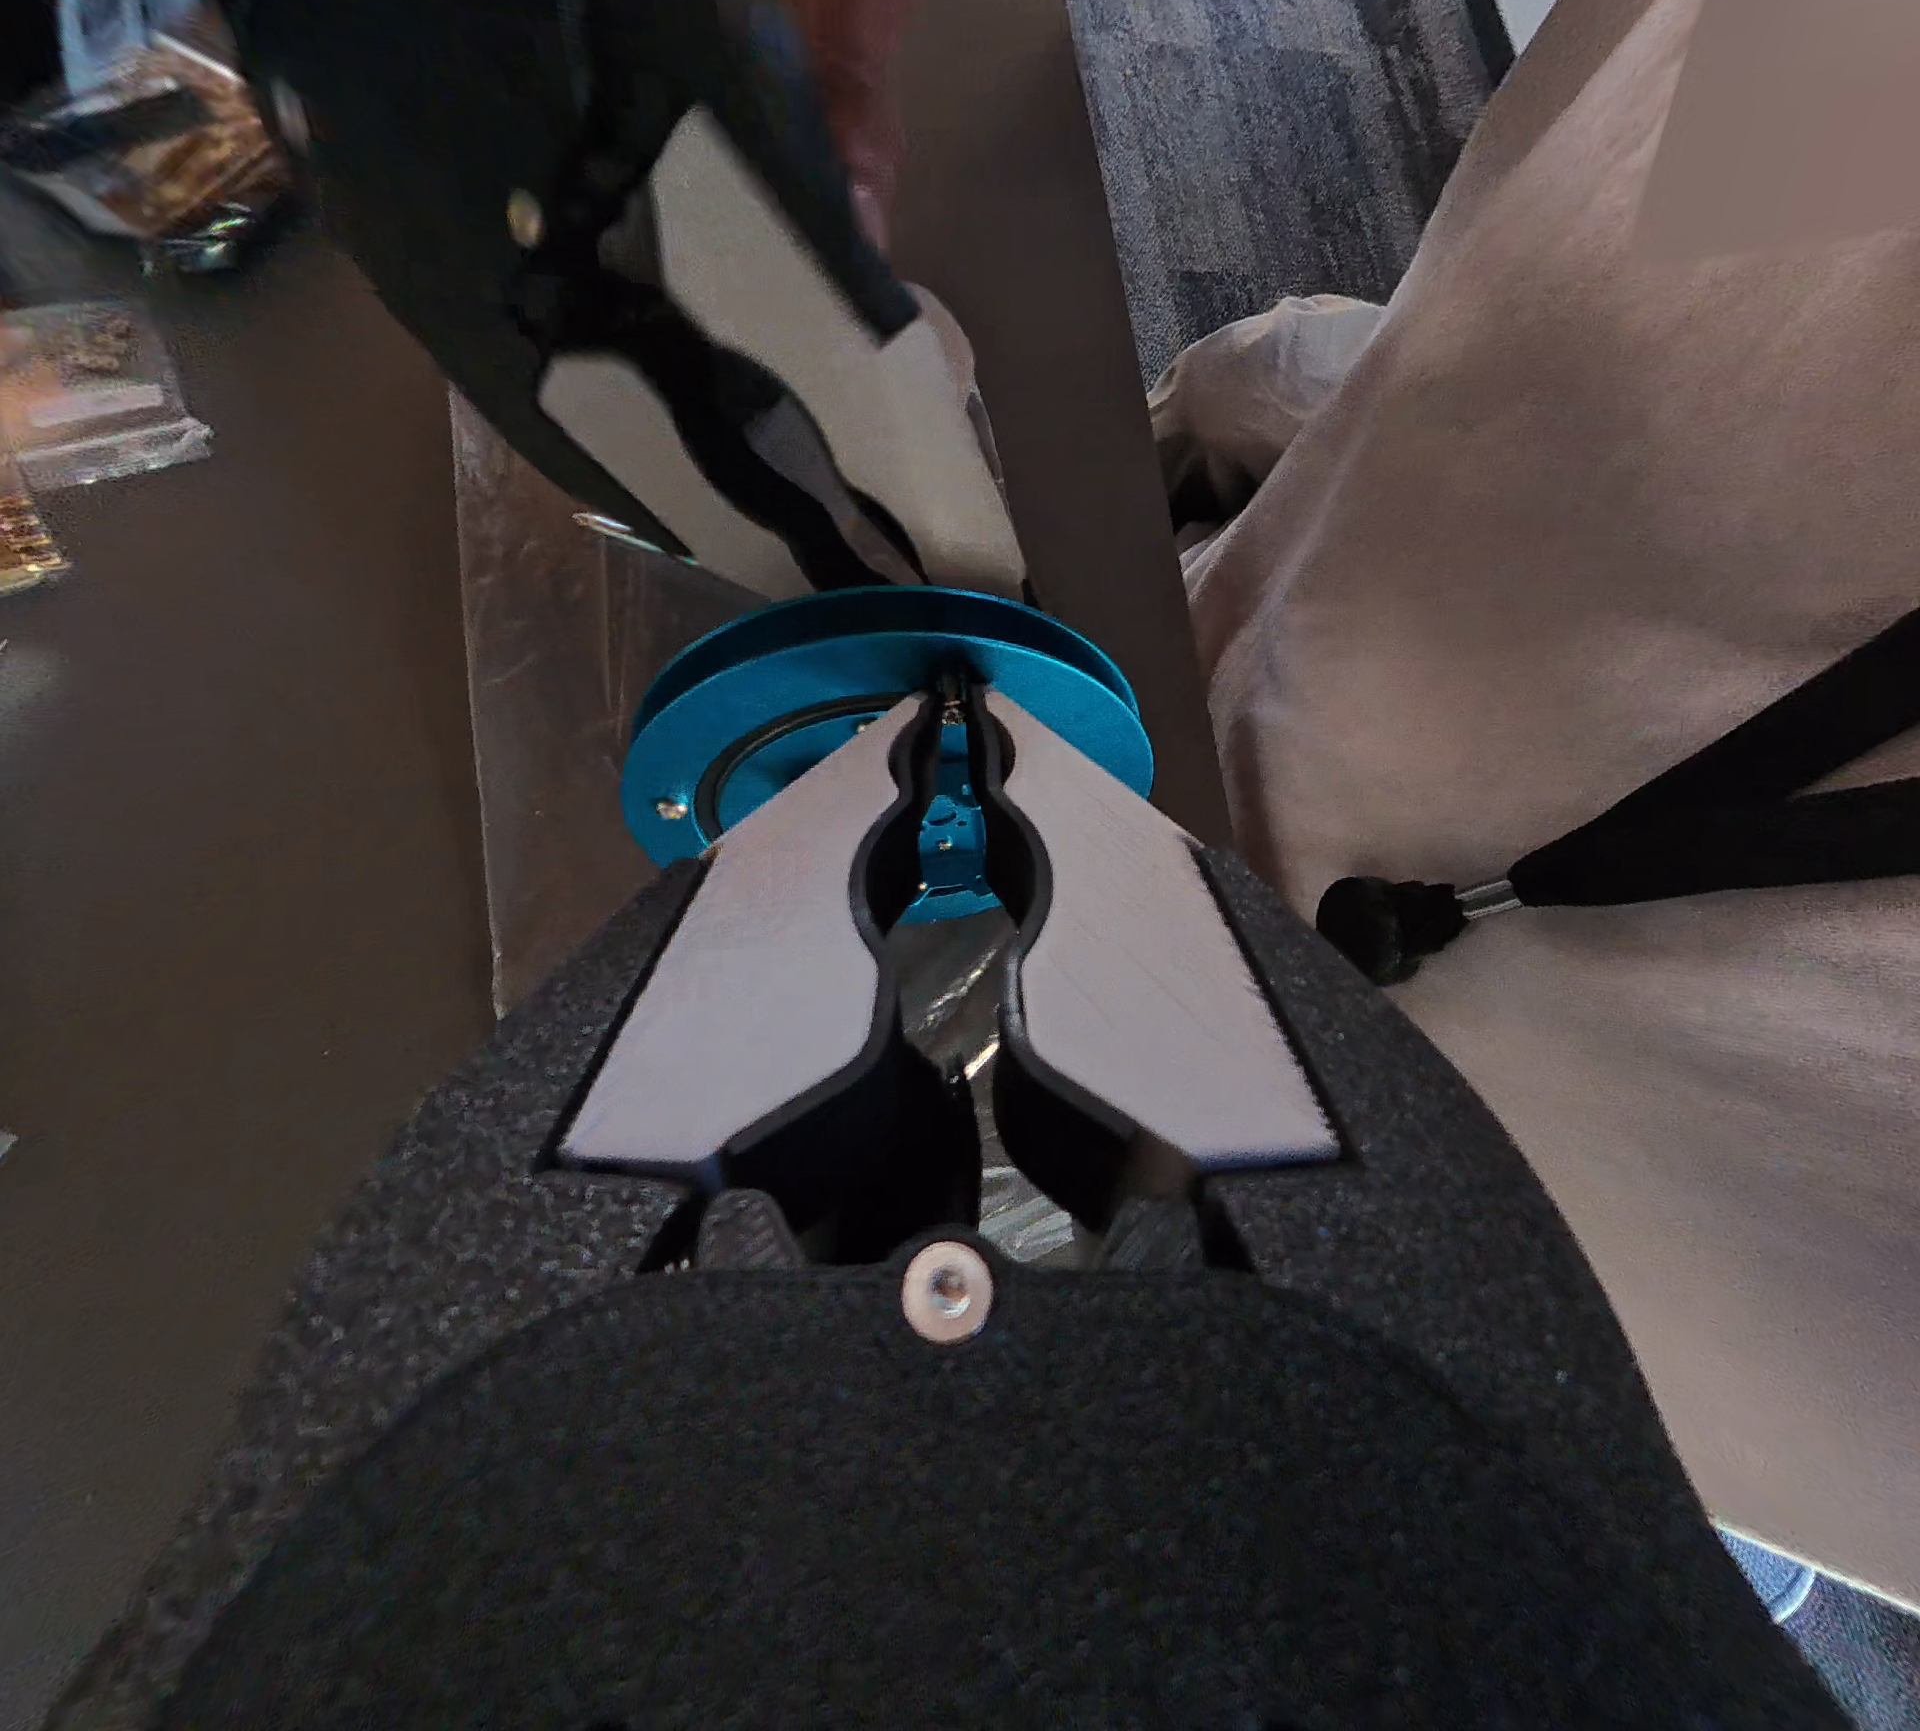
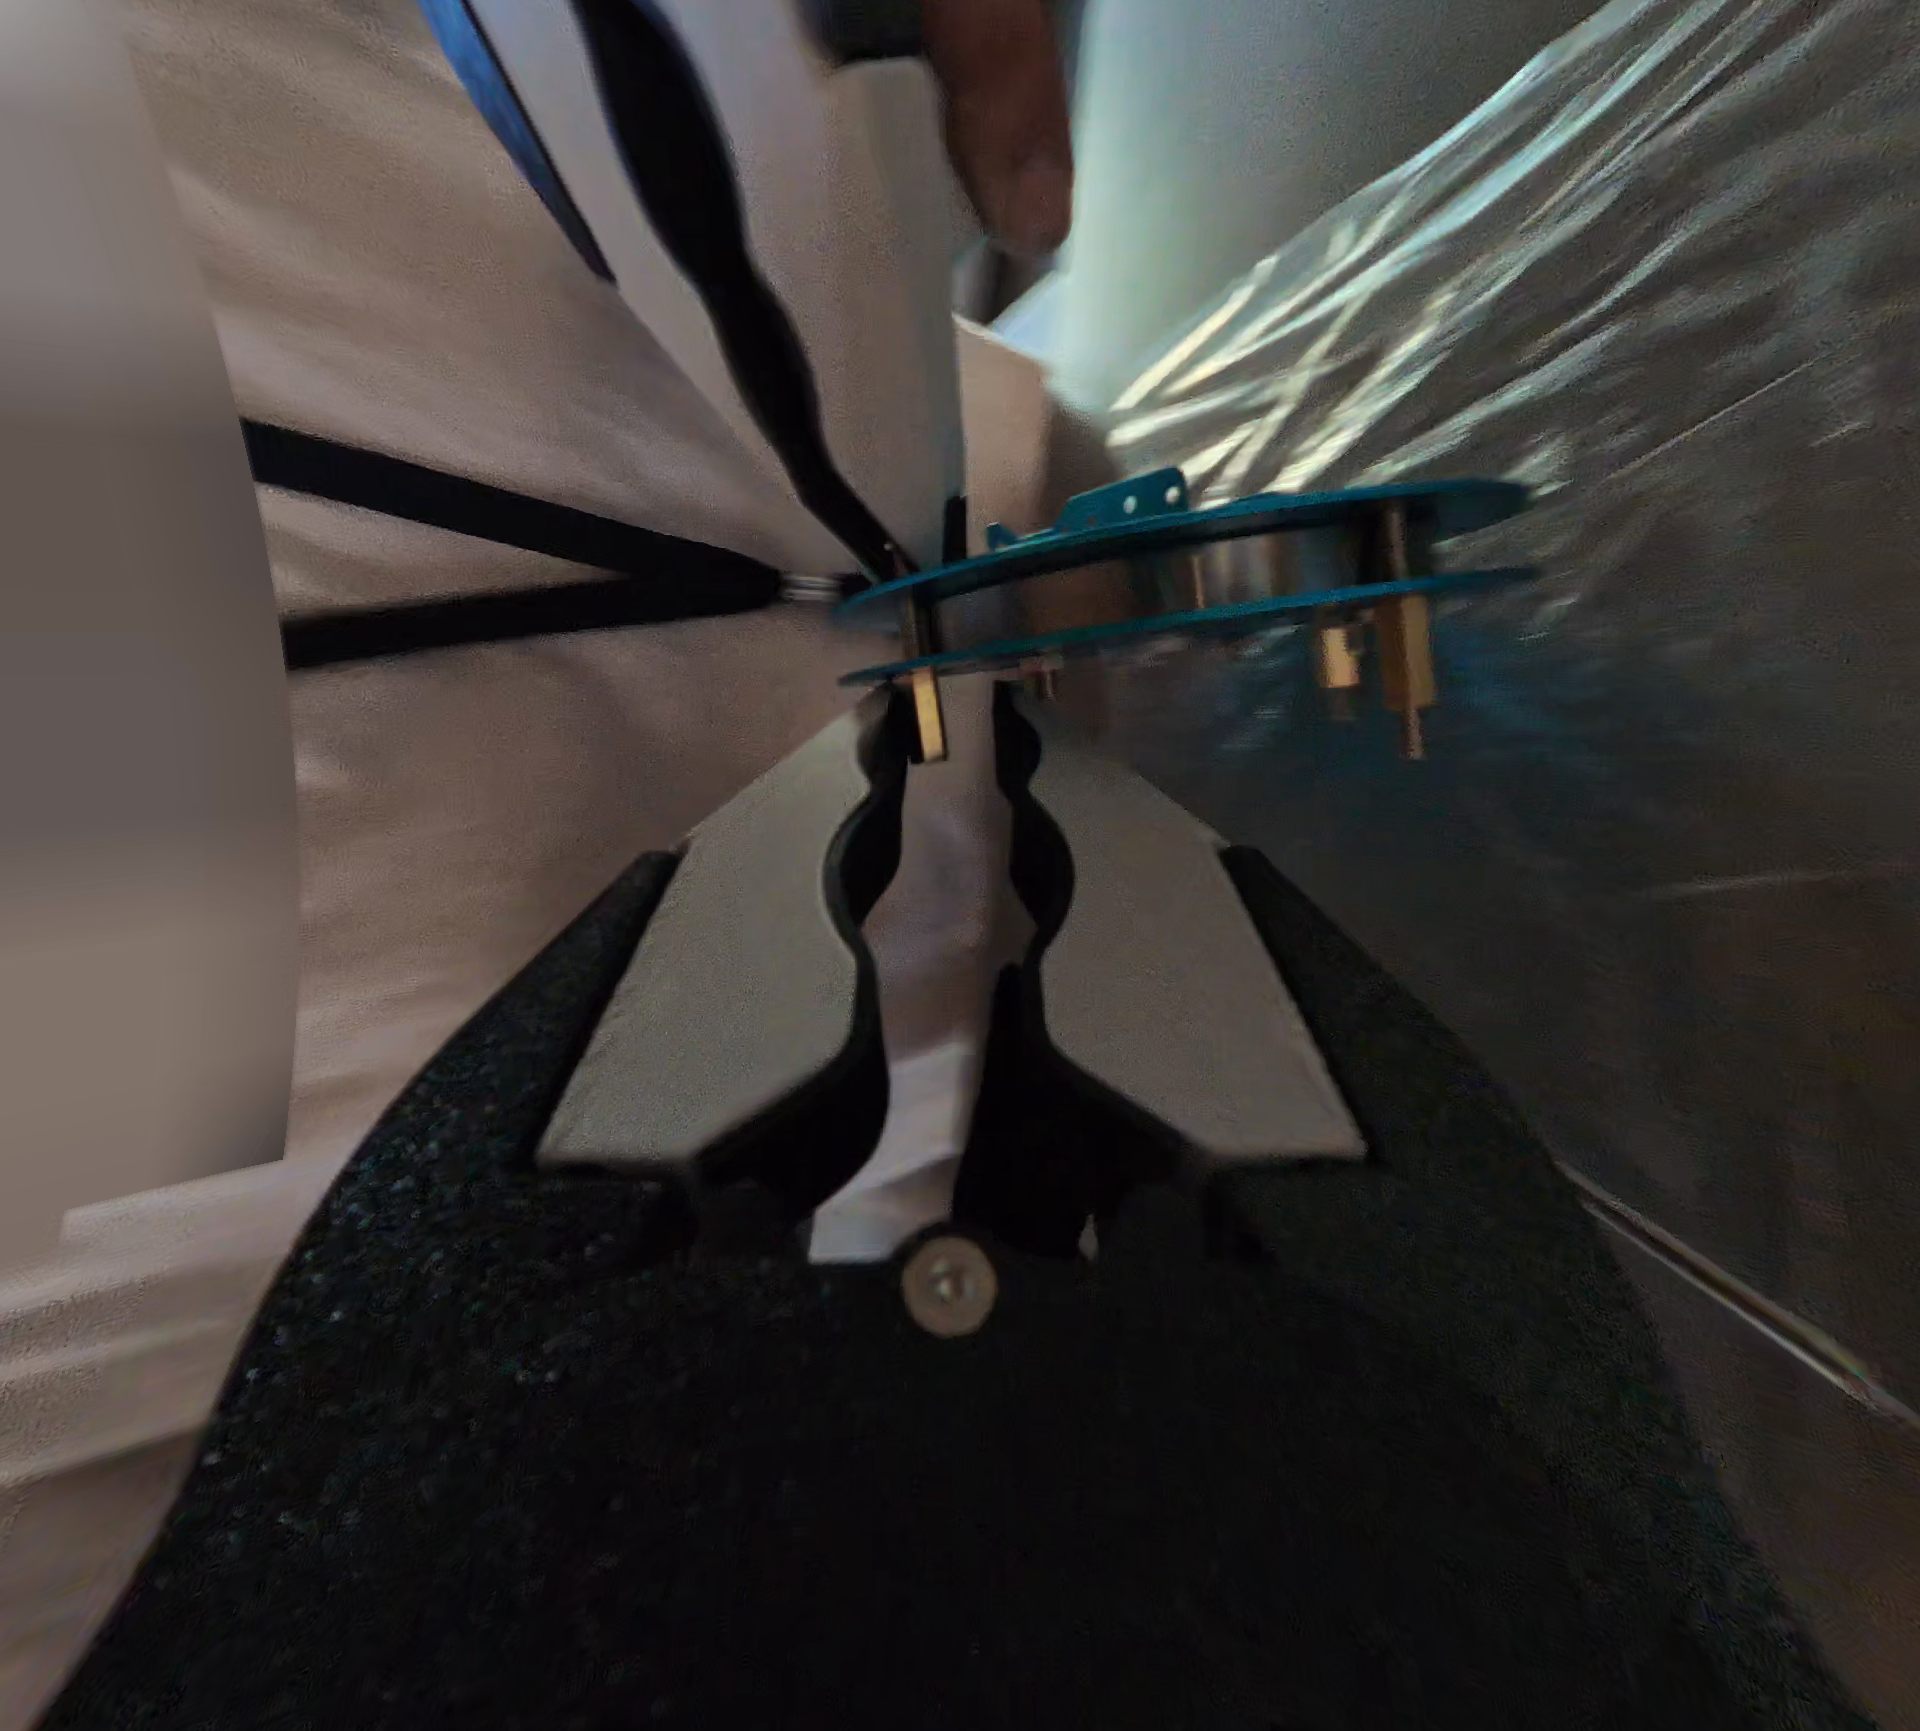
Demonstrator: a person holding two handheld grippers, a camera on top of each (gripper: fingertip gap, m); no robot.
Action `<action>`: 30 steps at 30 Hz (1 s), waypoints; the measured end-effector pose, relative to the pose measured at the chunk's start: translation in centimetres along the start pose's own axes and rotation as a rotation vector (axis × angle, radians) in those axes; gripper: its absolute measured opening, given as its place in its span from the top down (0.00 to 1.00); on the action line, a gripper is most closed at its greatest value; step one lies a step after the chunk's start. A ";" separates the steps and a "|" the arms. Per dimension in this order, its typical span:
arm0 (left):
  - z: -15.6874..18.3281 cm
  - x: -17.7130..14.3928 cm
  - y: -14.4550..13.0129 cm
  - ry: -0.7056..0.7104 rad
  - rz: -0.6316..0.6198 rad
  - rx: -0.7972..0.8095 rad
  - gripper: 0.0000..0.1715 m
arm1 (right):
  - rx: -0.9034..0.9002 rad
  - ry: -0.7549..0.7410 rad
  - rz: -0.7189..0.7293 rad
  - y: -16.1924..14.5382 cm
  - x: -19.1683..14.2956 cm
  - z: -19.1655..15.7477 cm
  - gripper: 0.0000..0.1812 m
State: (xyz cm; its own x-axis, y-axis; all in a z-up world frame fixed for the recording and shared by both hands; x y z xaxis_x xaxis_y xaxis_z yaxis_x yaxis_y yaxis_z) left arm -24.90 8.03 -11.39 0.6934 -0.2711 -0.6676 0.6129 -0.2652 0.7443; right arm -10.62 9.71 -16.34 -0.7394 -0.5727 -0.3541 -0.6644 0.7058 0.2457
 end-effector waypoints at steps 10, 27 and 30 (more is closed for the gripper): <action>0.6 0.0 0.4 0.063 -0.056 -0.010 0.99 | -0.179 -0.214 -0.061 0.9 -0.3 -2.1 0.99; 1.5 -1.7 -1.3 0.090 0.009 -0.053 0.98 | -0.383 -0.398 -0.036 1.8 1.5 -4.2 0.98; 1.7 -1.4 -1.6 0.089 0.052 -0.063 0.97 | -0.404 -0.406 -0.037 1.4 1.4 -4.2 0.98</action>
State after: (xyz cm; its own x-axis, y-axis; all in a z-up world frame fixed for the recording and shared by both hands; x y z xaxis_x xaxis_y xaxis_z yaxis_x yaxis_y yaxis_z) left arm -27.52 7.31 -11.69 0.7541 -0.1995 -0.6257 0.5957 -0.1934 0.7796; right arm -13.05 8.12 -12.76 -0.6662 -0.3319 -0.6678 -0.7373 0.4274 0.5232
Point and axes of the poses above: each gripper's, where its closed fingertips meet, x out along the fingers, y out of its top, z = x × y across the jaws, the point moved 10 cm from there along -x, back along the fingers, and after that the axes turned 15 degrees about x, right-handed, at the moved point
